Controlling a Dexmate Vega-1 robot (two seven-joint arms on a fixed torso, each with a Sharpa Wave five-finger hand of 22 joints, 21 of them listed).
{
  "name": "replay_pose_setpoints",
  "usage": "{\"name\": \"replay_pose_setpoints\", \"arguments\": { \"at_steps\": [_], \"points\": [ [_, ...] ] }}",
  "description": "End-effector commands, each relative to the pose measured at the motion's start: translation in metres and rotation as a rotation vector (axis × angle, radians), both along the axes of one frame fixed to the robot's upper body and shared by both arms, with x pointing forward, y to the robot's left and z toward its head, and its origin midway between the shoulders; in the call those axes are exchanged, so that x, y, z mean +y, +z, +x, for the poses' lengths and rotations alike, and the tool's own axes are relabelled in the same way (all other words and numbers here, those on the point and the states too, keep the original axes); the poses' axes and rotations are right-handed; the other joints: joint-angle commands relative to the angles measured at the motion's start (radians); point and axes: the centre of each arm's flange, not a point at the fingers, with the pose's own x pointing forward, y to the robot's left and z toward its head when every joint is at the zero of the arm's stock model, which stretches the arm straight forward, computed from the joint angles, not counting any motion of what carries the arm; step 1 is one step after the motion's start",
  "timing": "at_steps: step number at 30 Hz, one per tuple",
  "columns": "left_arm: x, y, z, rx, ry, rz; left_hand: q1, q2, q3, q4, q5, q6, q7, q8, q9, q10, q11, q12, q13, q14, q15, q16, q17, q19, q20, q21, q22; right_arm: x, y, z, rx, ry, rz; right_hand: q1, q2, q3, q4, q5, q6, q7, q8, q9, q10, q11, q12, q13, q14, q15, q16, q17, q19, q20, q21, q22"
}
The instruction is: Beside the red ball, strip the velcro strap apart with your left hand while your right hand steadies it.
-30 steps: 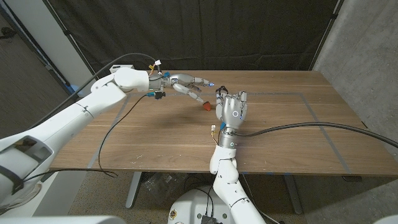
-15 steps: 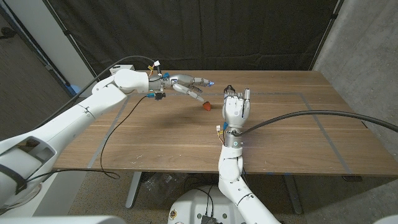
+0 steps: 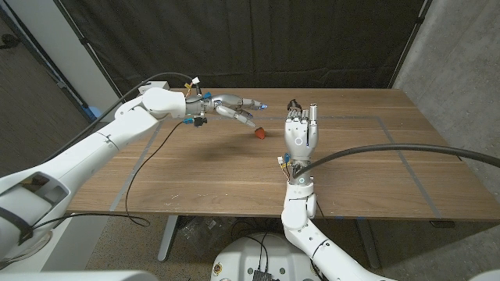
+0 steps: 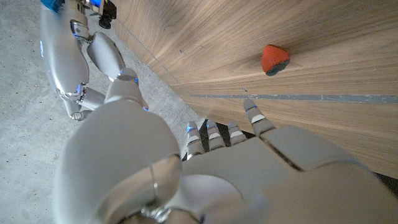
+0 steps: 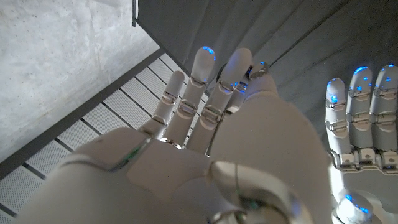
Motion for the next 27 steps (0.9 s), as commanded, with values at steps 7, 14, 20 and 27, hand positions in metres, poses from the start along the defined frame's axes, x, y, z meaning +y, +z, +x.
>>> {"name": "replay_pose_setpoints", "arguments": {
  "at_steps": [7, 14, 20, 27],
  "points": [
    [-0.016, 0.010, 0.003, -0.026, -0.014, -0.162, 0.047, 0.060, -0.003, 0.001, 0.027, 0.172, -0.015, 0.049, 0.001, 0.123, -0.062, 0.046, -0.011, 0.103, -0.042, 0.034, -0.002, 0.052, 0.006, 0.020, 0.002, 0.017, -0.001, -0.008, -0.033, 0.066, -0.112, 0.004, 0.011, -0.007, 0.001, -0.004, 0.005, -0.004, 0.005, 0.006, 0.004, -0.002, -0.001, 0.002, -0.004, -0.099, 0.005, 0.001, -0.006, -0.117, 0.023, -0.007],
    [-0.039, 0.017, 0.009, -0.015, -0.066, -0.127, 0.053, 0.075, -0.014, 0.005, 0.056, 0.256, -0.015, 0.071, 0.001, 0.147, -0.066, 0.051, -0.014, 0.121, -0.051, 0.034, -0.002, 0.063, 0.007, 0.025, 0.002, 0.016, -0.002, -0.005, -0.023, 0.084, -0.118, 0.006, 0.010, -0.010, 0.001, -0.004, 0.008, -0.004, 0.006, 0.006, 0.008, -0.002, 0.000, 0.003, -0.002, -0.099, 0.007, 0.001, -0.004, -0.119, 0.033, -0.014],
    [-0.051, 0.020, 0.013, 0.000, -0.122, -0.080, 0.054, 0.050, -0.038, 0.000, 0.066, 0.294, -0.015, 0.077, 0.000, 0.113, -0.063, 0.036, -0.013, 0.091, -0.048, 0.018, -0.002, 0.042, -0.003, 0.016, 0.001, 0.016, -0.003, -0.006, -0.024, 0.083, -0.119, 0.006, 0.011, -0.014, 0.003, -0.004, 0.009, -0.006, 0.006, 0.006, 0.007, -0.004, 0.001, 0.006, 0.000, -0.099, 0.008, 0.000, -0.006, -0.120, 0.041, -0.021],
    [-0.061, 0.022, 0.013, 0.000, -0.151, -0.038, 0.094, 0.064, -0.037, -0.014, 0.058, 0.379, -0.016, 0.104, 0.005, 0.093, -0.066, 0.024, -0.015, 0.074, -0.038, 0.011, -0.001, 0.038, -0.002, 0.014, 0.001, 0.013, -0.001, -0.003, -0.016, 0.092, -0.109, 0.007, 0.011, -0.017, 0.003, -0.003, 0.011, -0.007, 0.007, 0.005, 0.011, -0.004, 0.001, 0.004, 0.003, -0.099, 0.011, 0.001, -0.005, -0.120, 0.051, -0.030]
  ]
}}
